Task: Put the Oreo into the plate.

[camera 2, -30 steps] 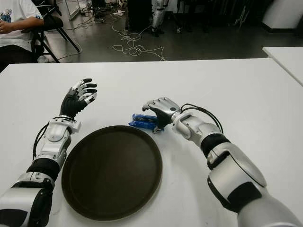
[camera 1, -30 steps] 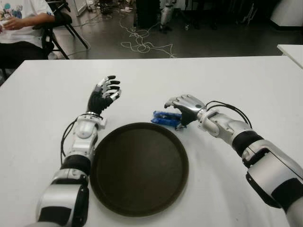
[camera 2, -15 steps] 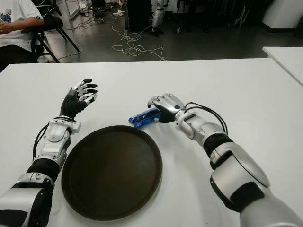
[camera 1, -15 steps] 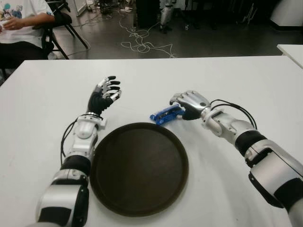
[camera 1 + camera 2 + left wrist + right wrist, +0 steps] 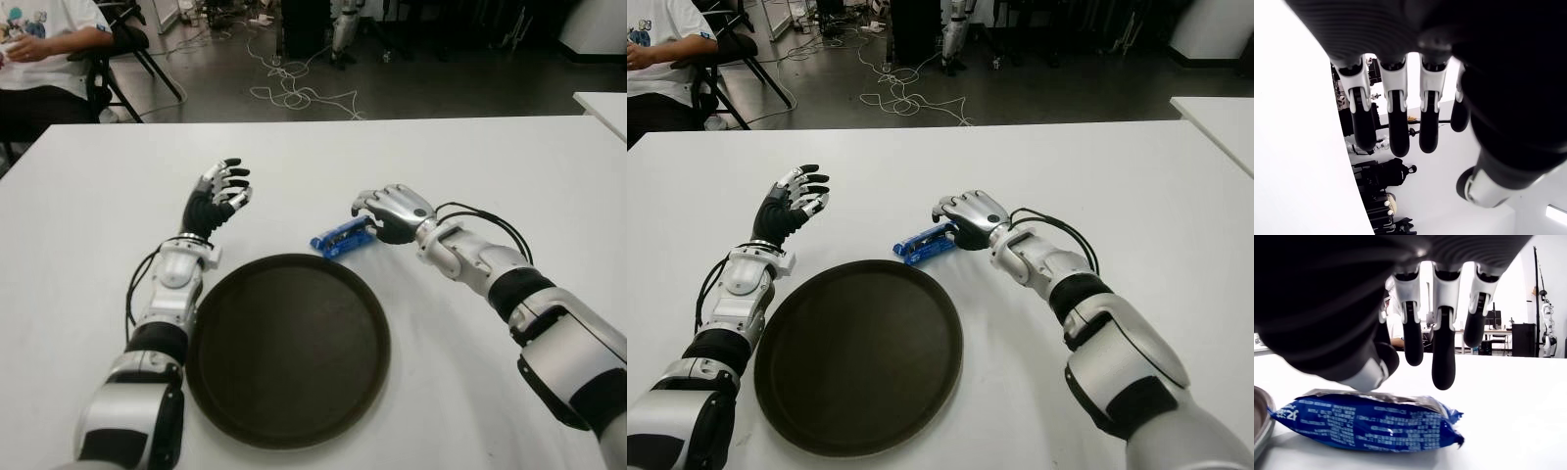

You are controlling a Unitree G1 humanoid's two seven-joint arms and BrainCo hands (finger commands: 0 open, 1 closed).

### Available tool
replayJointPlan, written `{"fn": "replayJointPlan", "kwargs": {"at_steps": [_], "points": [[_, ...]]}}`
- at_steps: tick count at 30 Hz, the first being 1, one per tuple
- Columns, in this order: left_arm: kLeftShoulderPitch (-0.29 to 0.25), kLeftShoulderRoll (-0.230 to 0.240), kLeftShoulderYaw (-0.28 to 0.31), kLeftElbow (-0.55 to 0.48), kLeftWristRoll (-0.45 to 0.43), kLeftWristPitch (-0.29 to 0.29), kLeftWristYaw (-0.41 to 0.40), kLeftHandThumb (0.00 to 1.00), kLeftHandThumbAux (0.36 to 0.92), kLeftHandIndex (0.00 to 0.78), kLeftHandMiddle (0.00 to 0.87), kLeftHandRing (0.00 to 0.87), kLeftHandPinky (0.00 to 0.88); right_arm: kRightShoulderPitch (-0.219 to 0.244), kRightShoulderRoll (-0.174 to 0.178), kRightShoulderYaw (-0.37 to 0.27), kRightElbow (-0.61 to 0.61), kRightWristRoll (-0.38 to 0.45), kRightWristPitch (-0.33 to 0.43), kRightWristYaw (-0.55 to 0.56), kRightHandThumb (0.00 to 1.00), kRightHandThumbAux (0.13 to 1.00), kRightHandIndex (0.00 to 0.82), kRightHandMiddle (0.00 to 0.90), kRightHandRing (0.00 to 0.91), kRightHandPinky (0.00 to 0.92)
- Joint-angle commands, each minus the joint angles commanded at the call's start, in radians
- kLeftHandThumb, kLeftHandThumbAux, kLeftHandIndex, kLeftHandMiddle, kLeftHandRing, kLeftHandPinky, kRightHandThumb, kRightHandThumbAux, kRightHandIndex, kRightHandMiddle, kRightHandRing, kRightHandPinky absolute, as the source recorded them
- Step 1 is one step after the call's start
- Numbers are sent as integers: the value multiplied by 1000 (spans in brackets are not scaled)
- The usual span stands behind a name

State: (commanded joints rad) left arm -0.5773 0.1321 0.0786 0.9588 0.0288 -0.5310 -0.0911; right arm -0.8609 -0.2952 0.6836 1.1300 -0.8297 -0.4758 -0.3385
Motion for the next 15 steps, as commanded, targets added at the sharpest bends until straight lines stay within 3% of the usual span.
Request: {"fn": "replayJointPlan", "kwargs": {"at_steps": [15], "points": [[4,-2,0,-3,-2,-3,0,213,741,190,271,259,279,3,-5,-6,-2,-3,-13,-2,687,732,425,656,654,622]]}}
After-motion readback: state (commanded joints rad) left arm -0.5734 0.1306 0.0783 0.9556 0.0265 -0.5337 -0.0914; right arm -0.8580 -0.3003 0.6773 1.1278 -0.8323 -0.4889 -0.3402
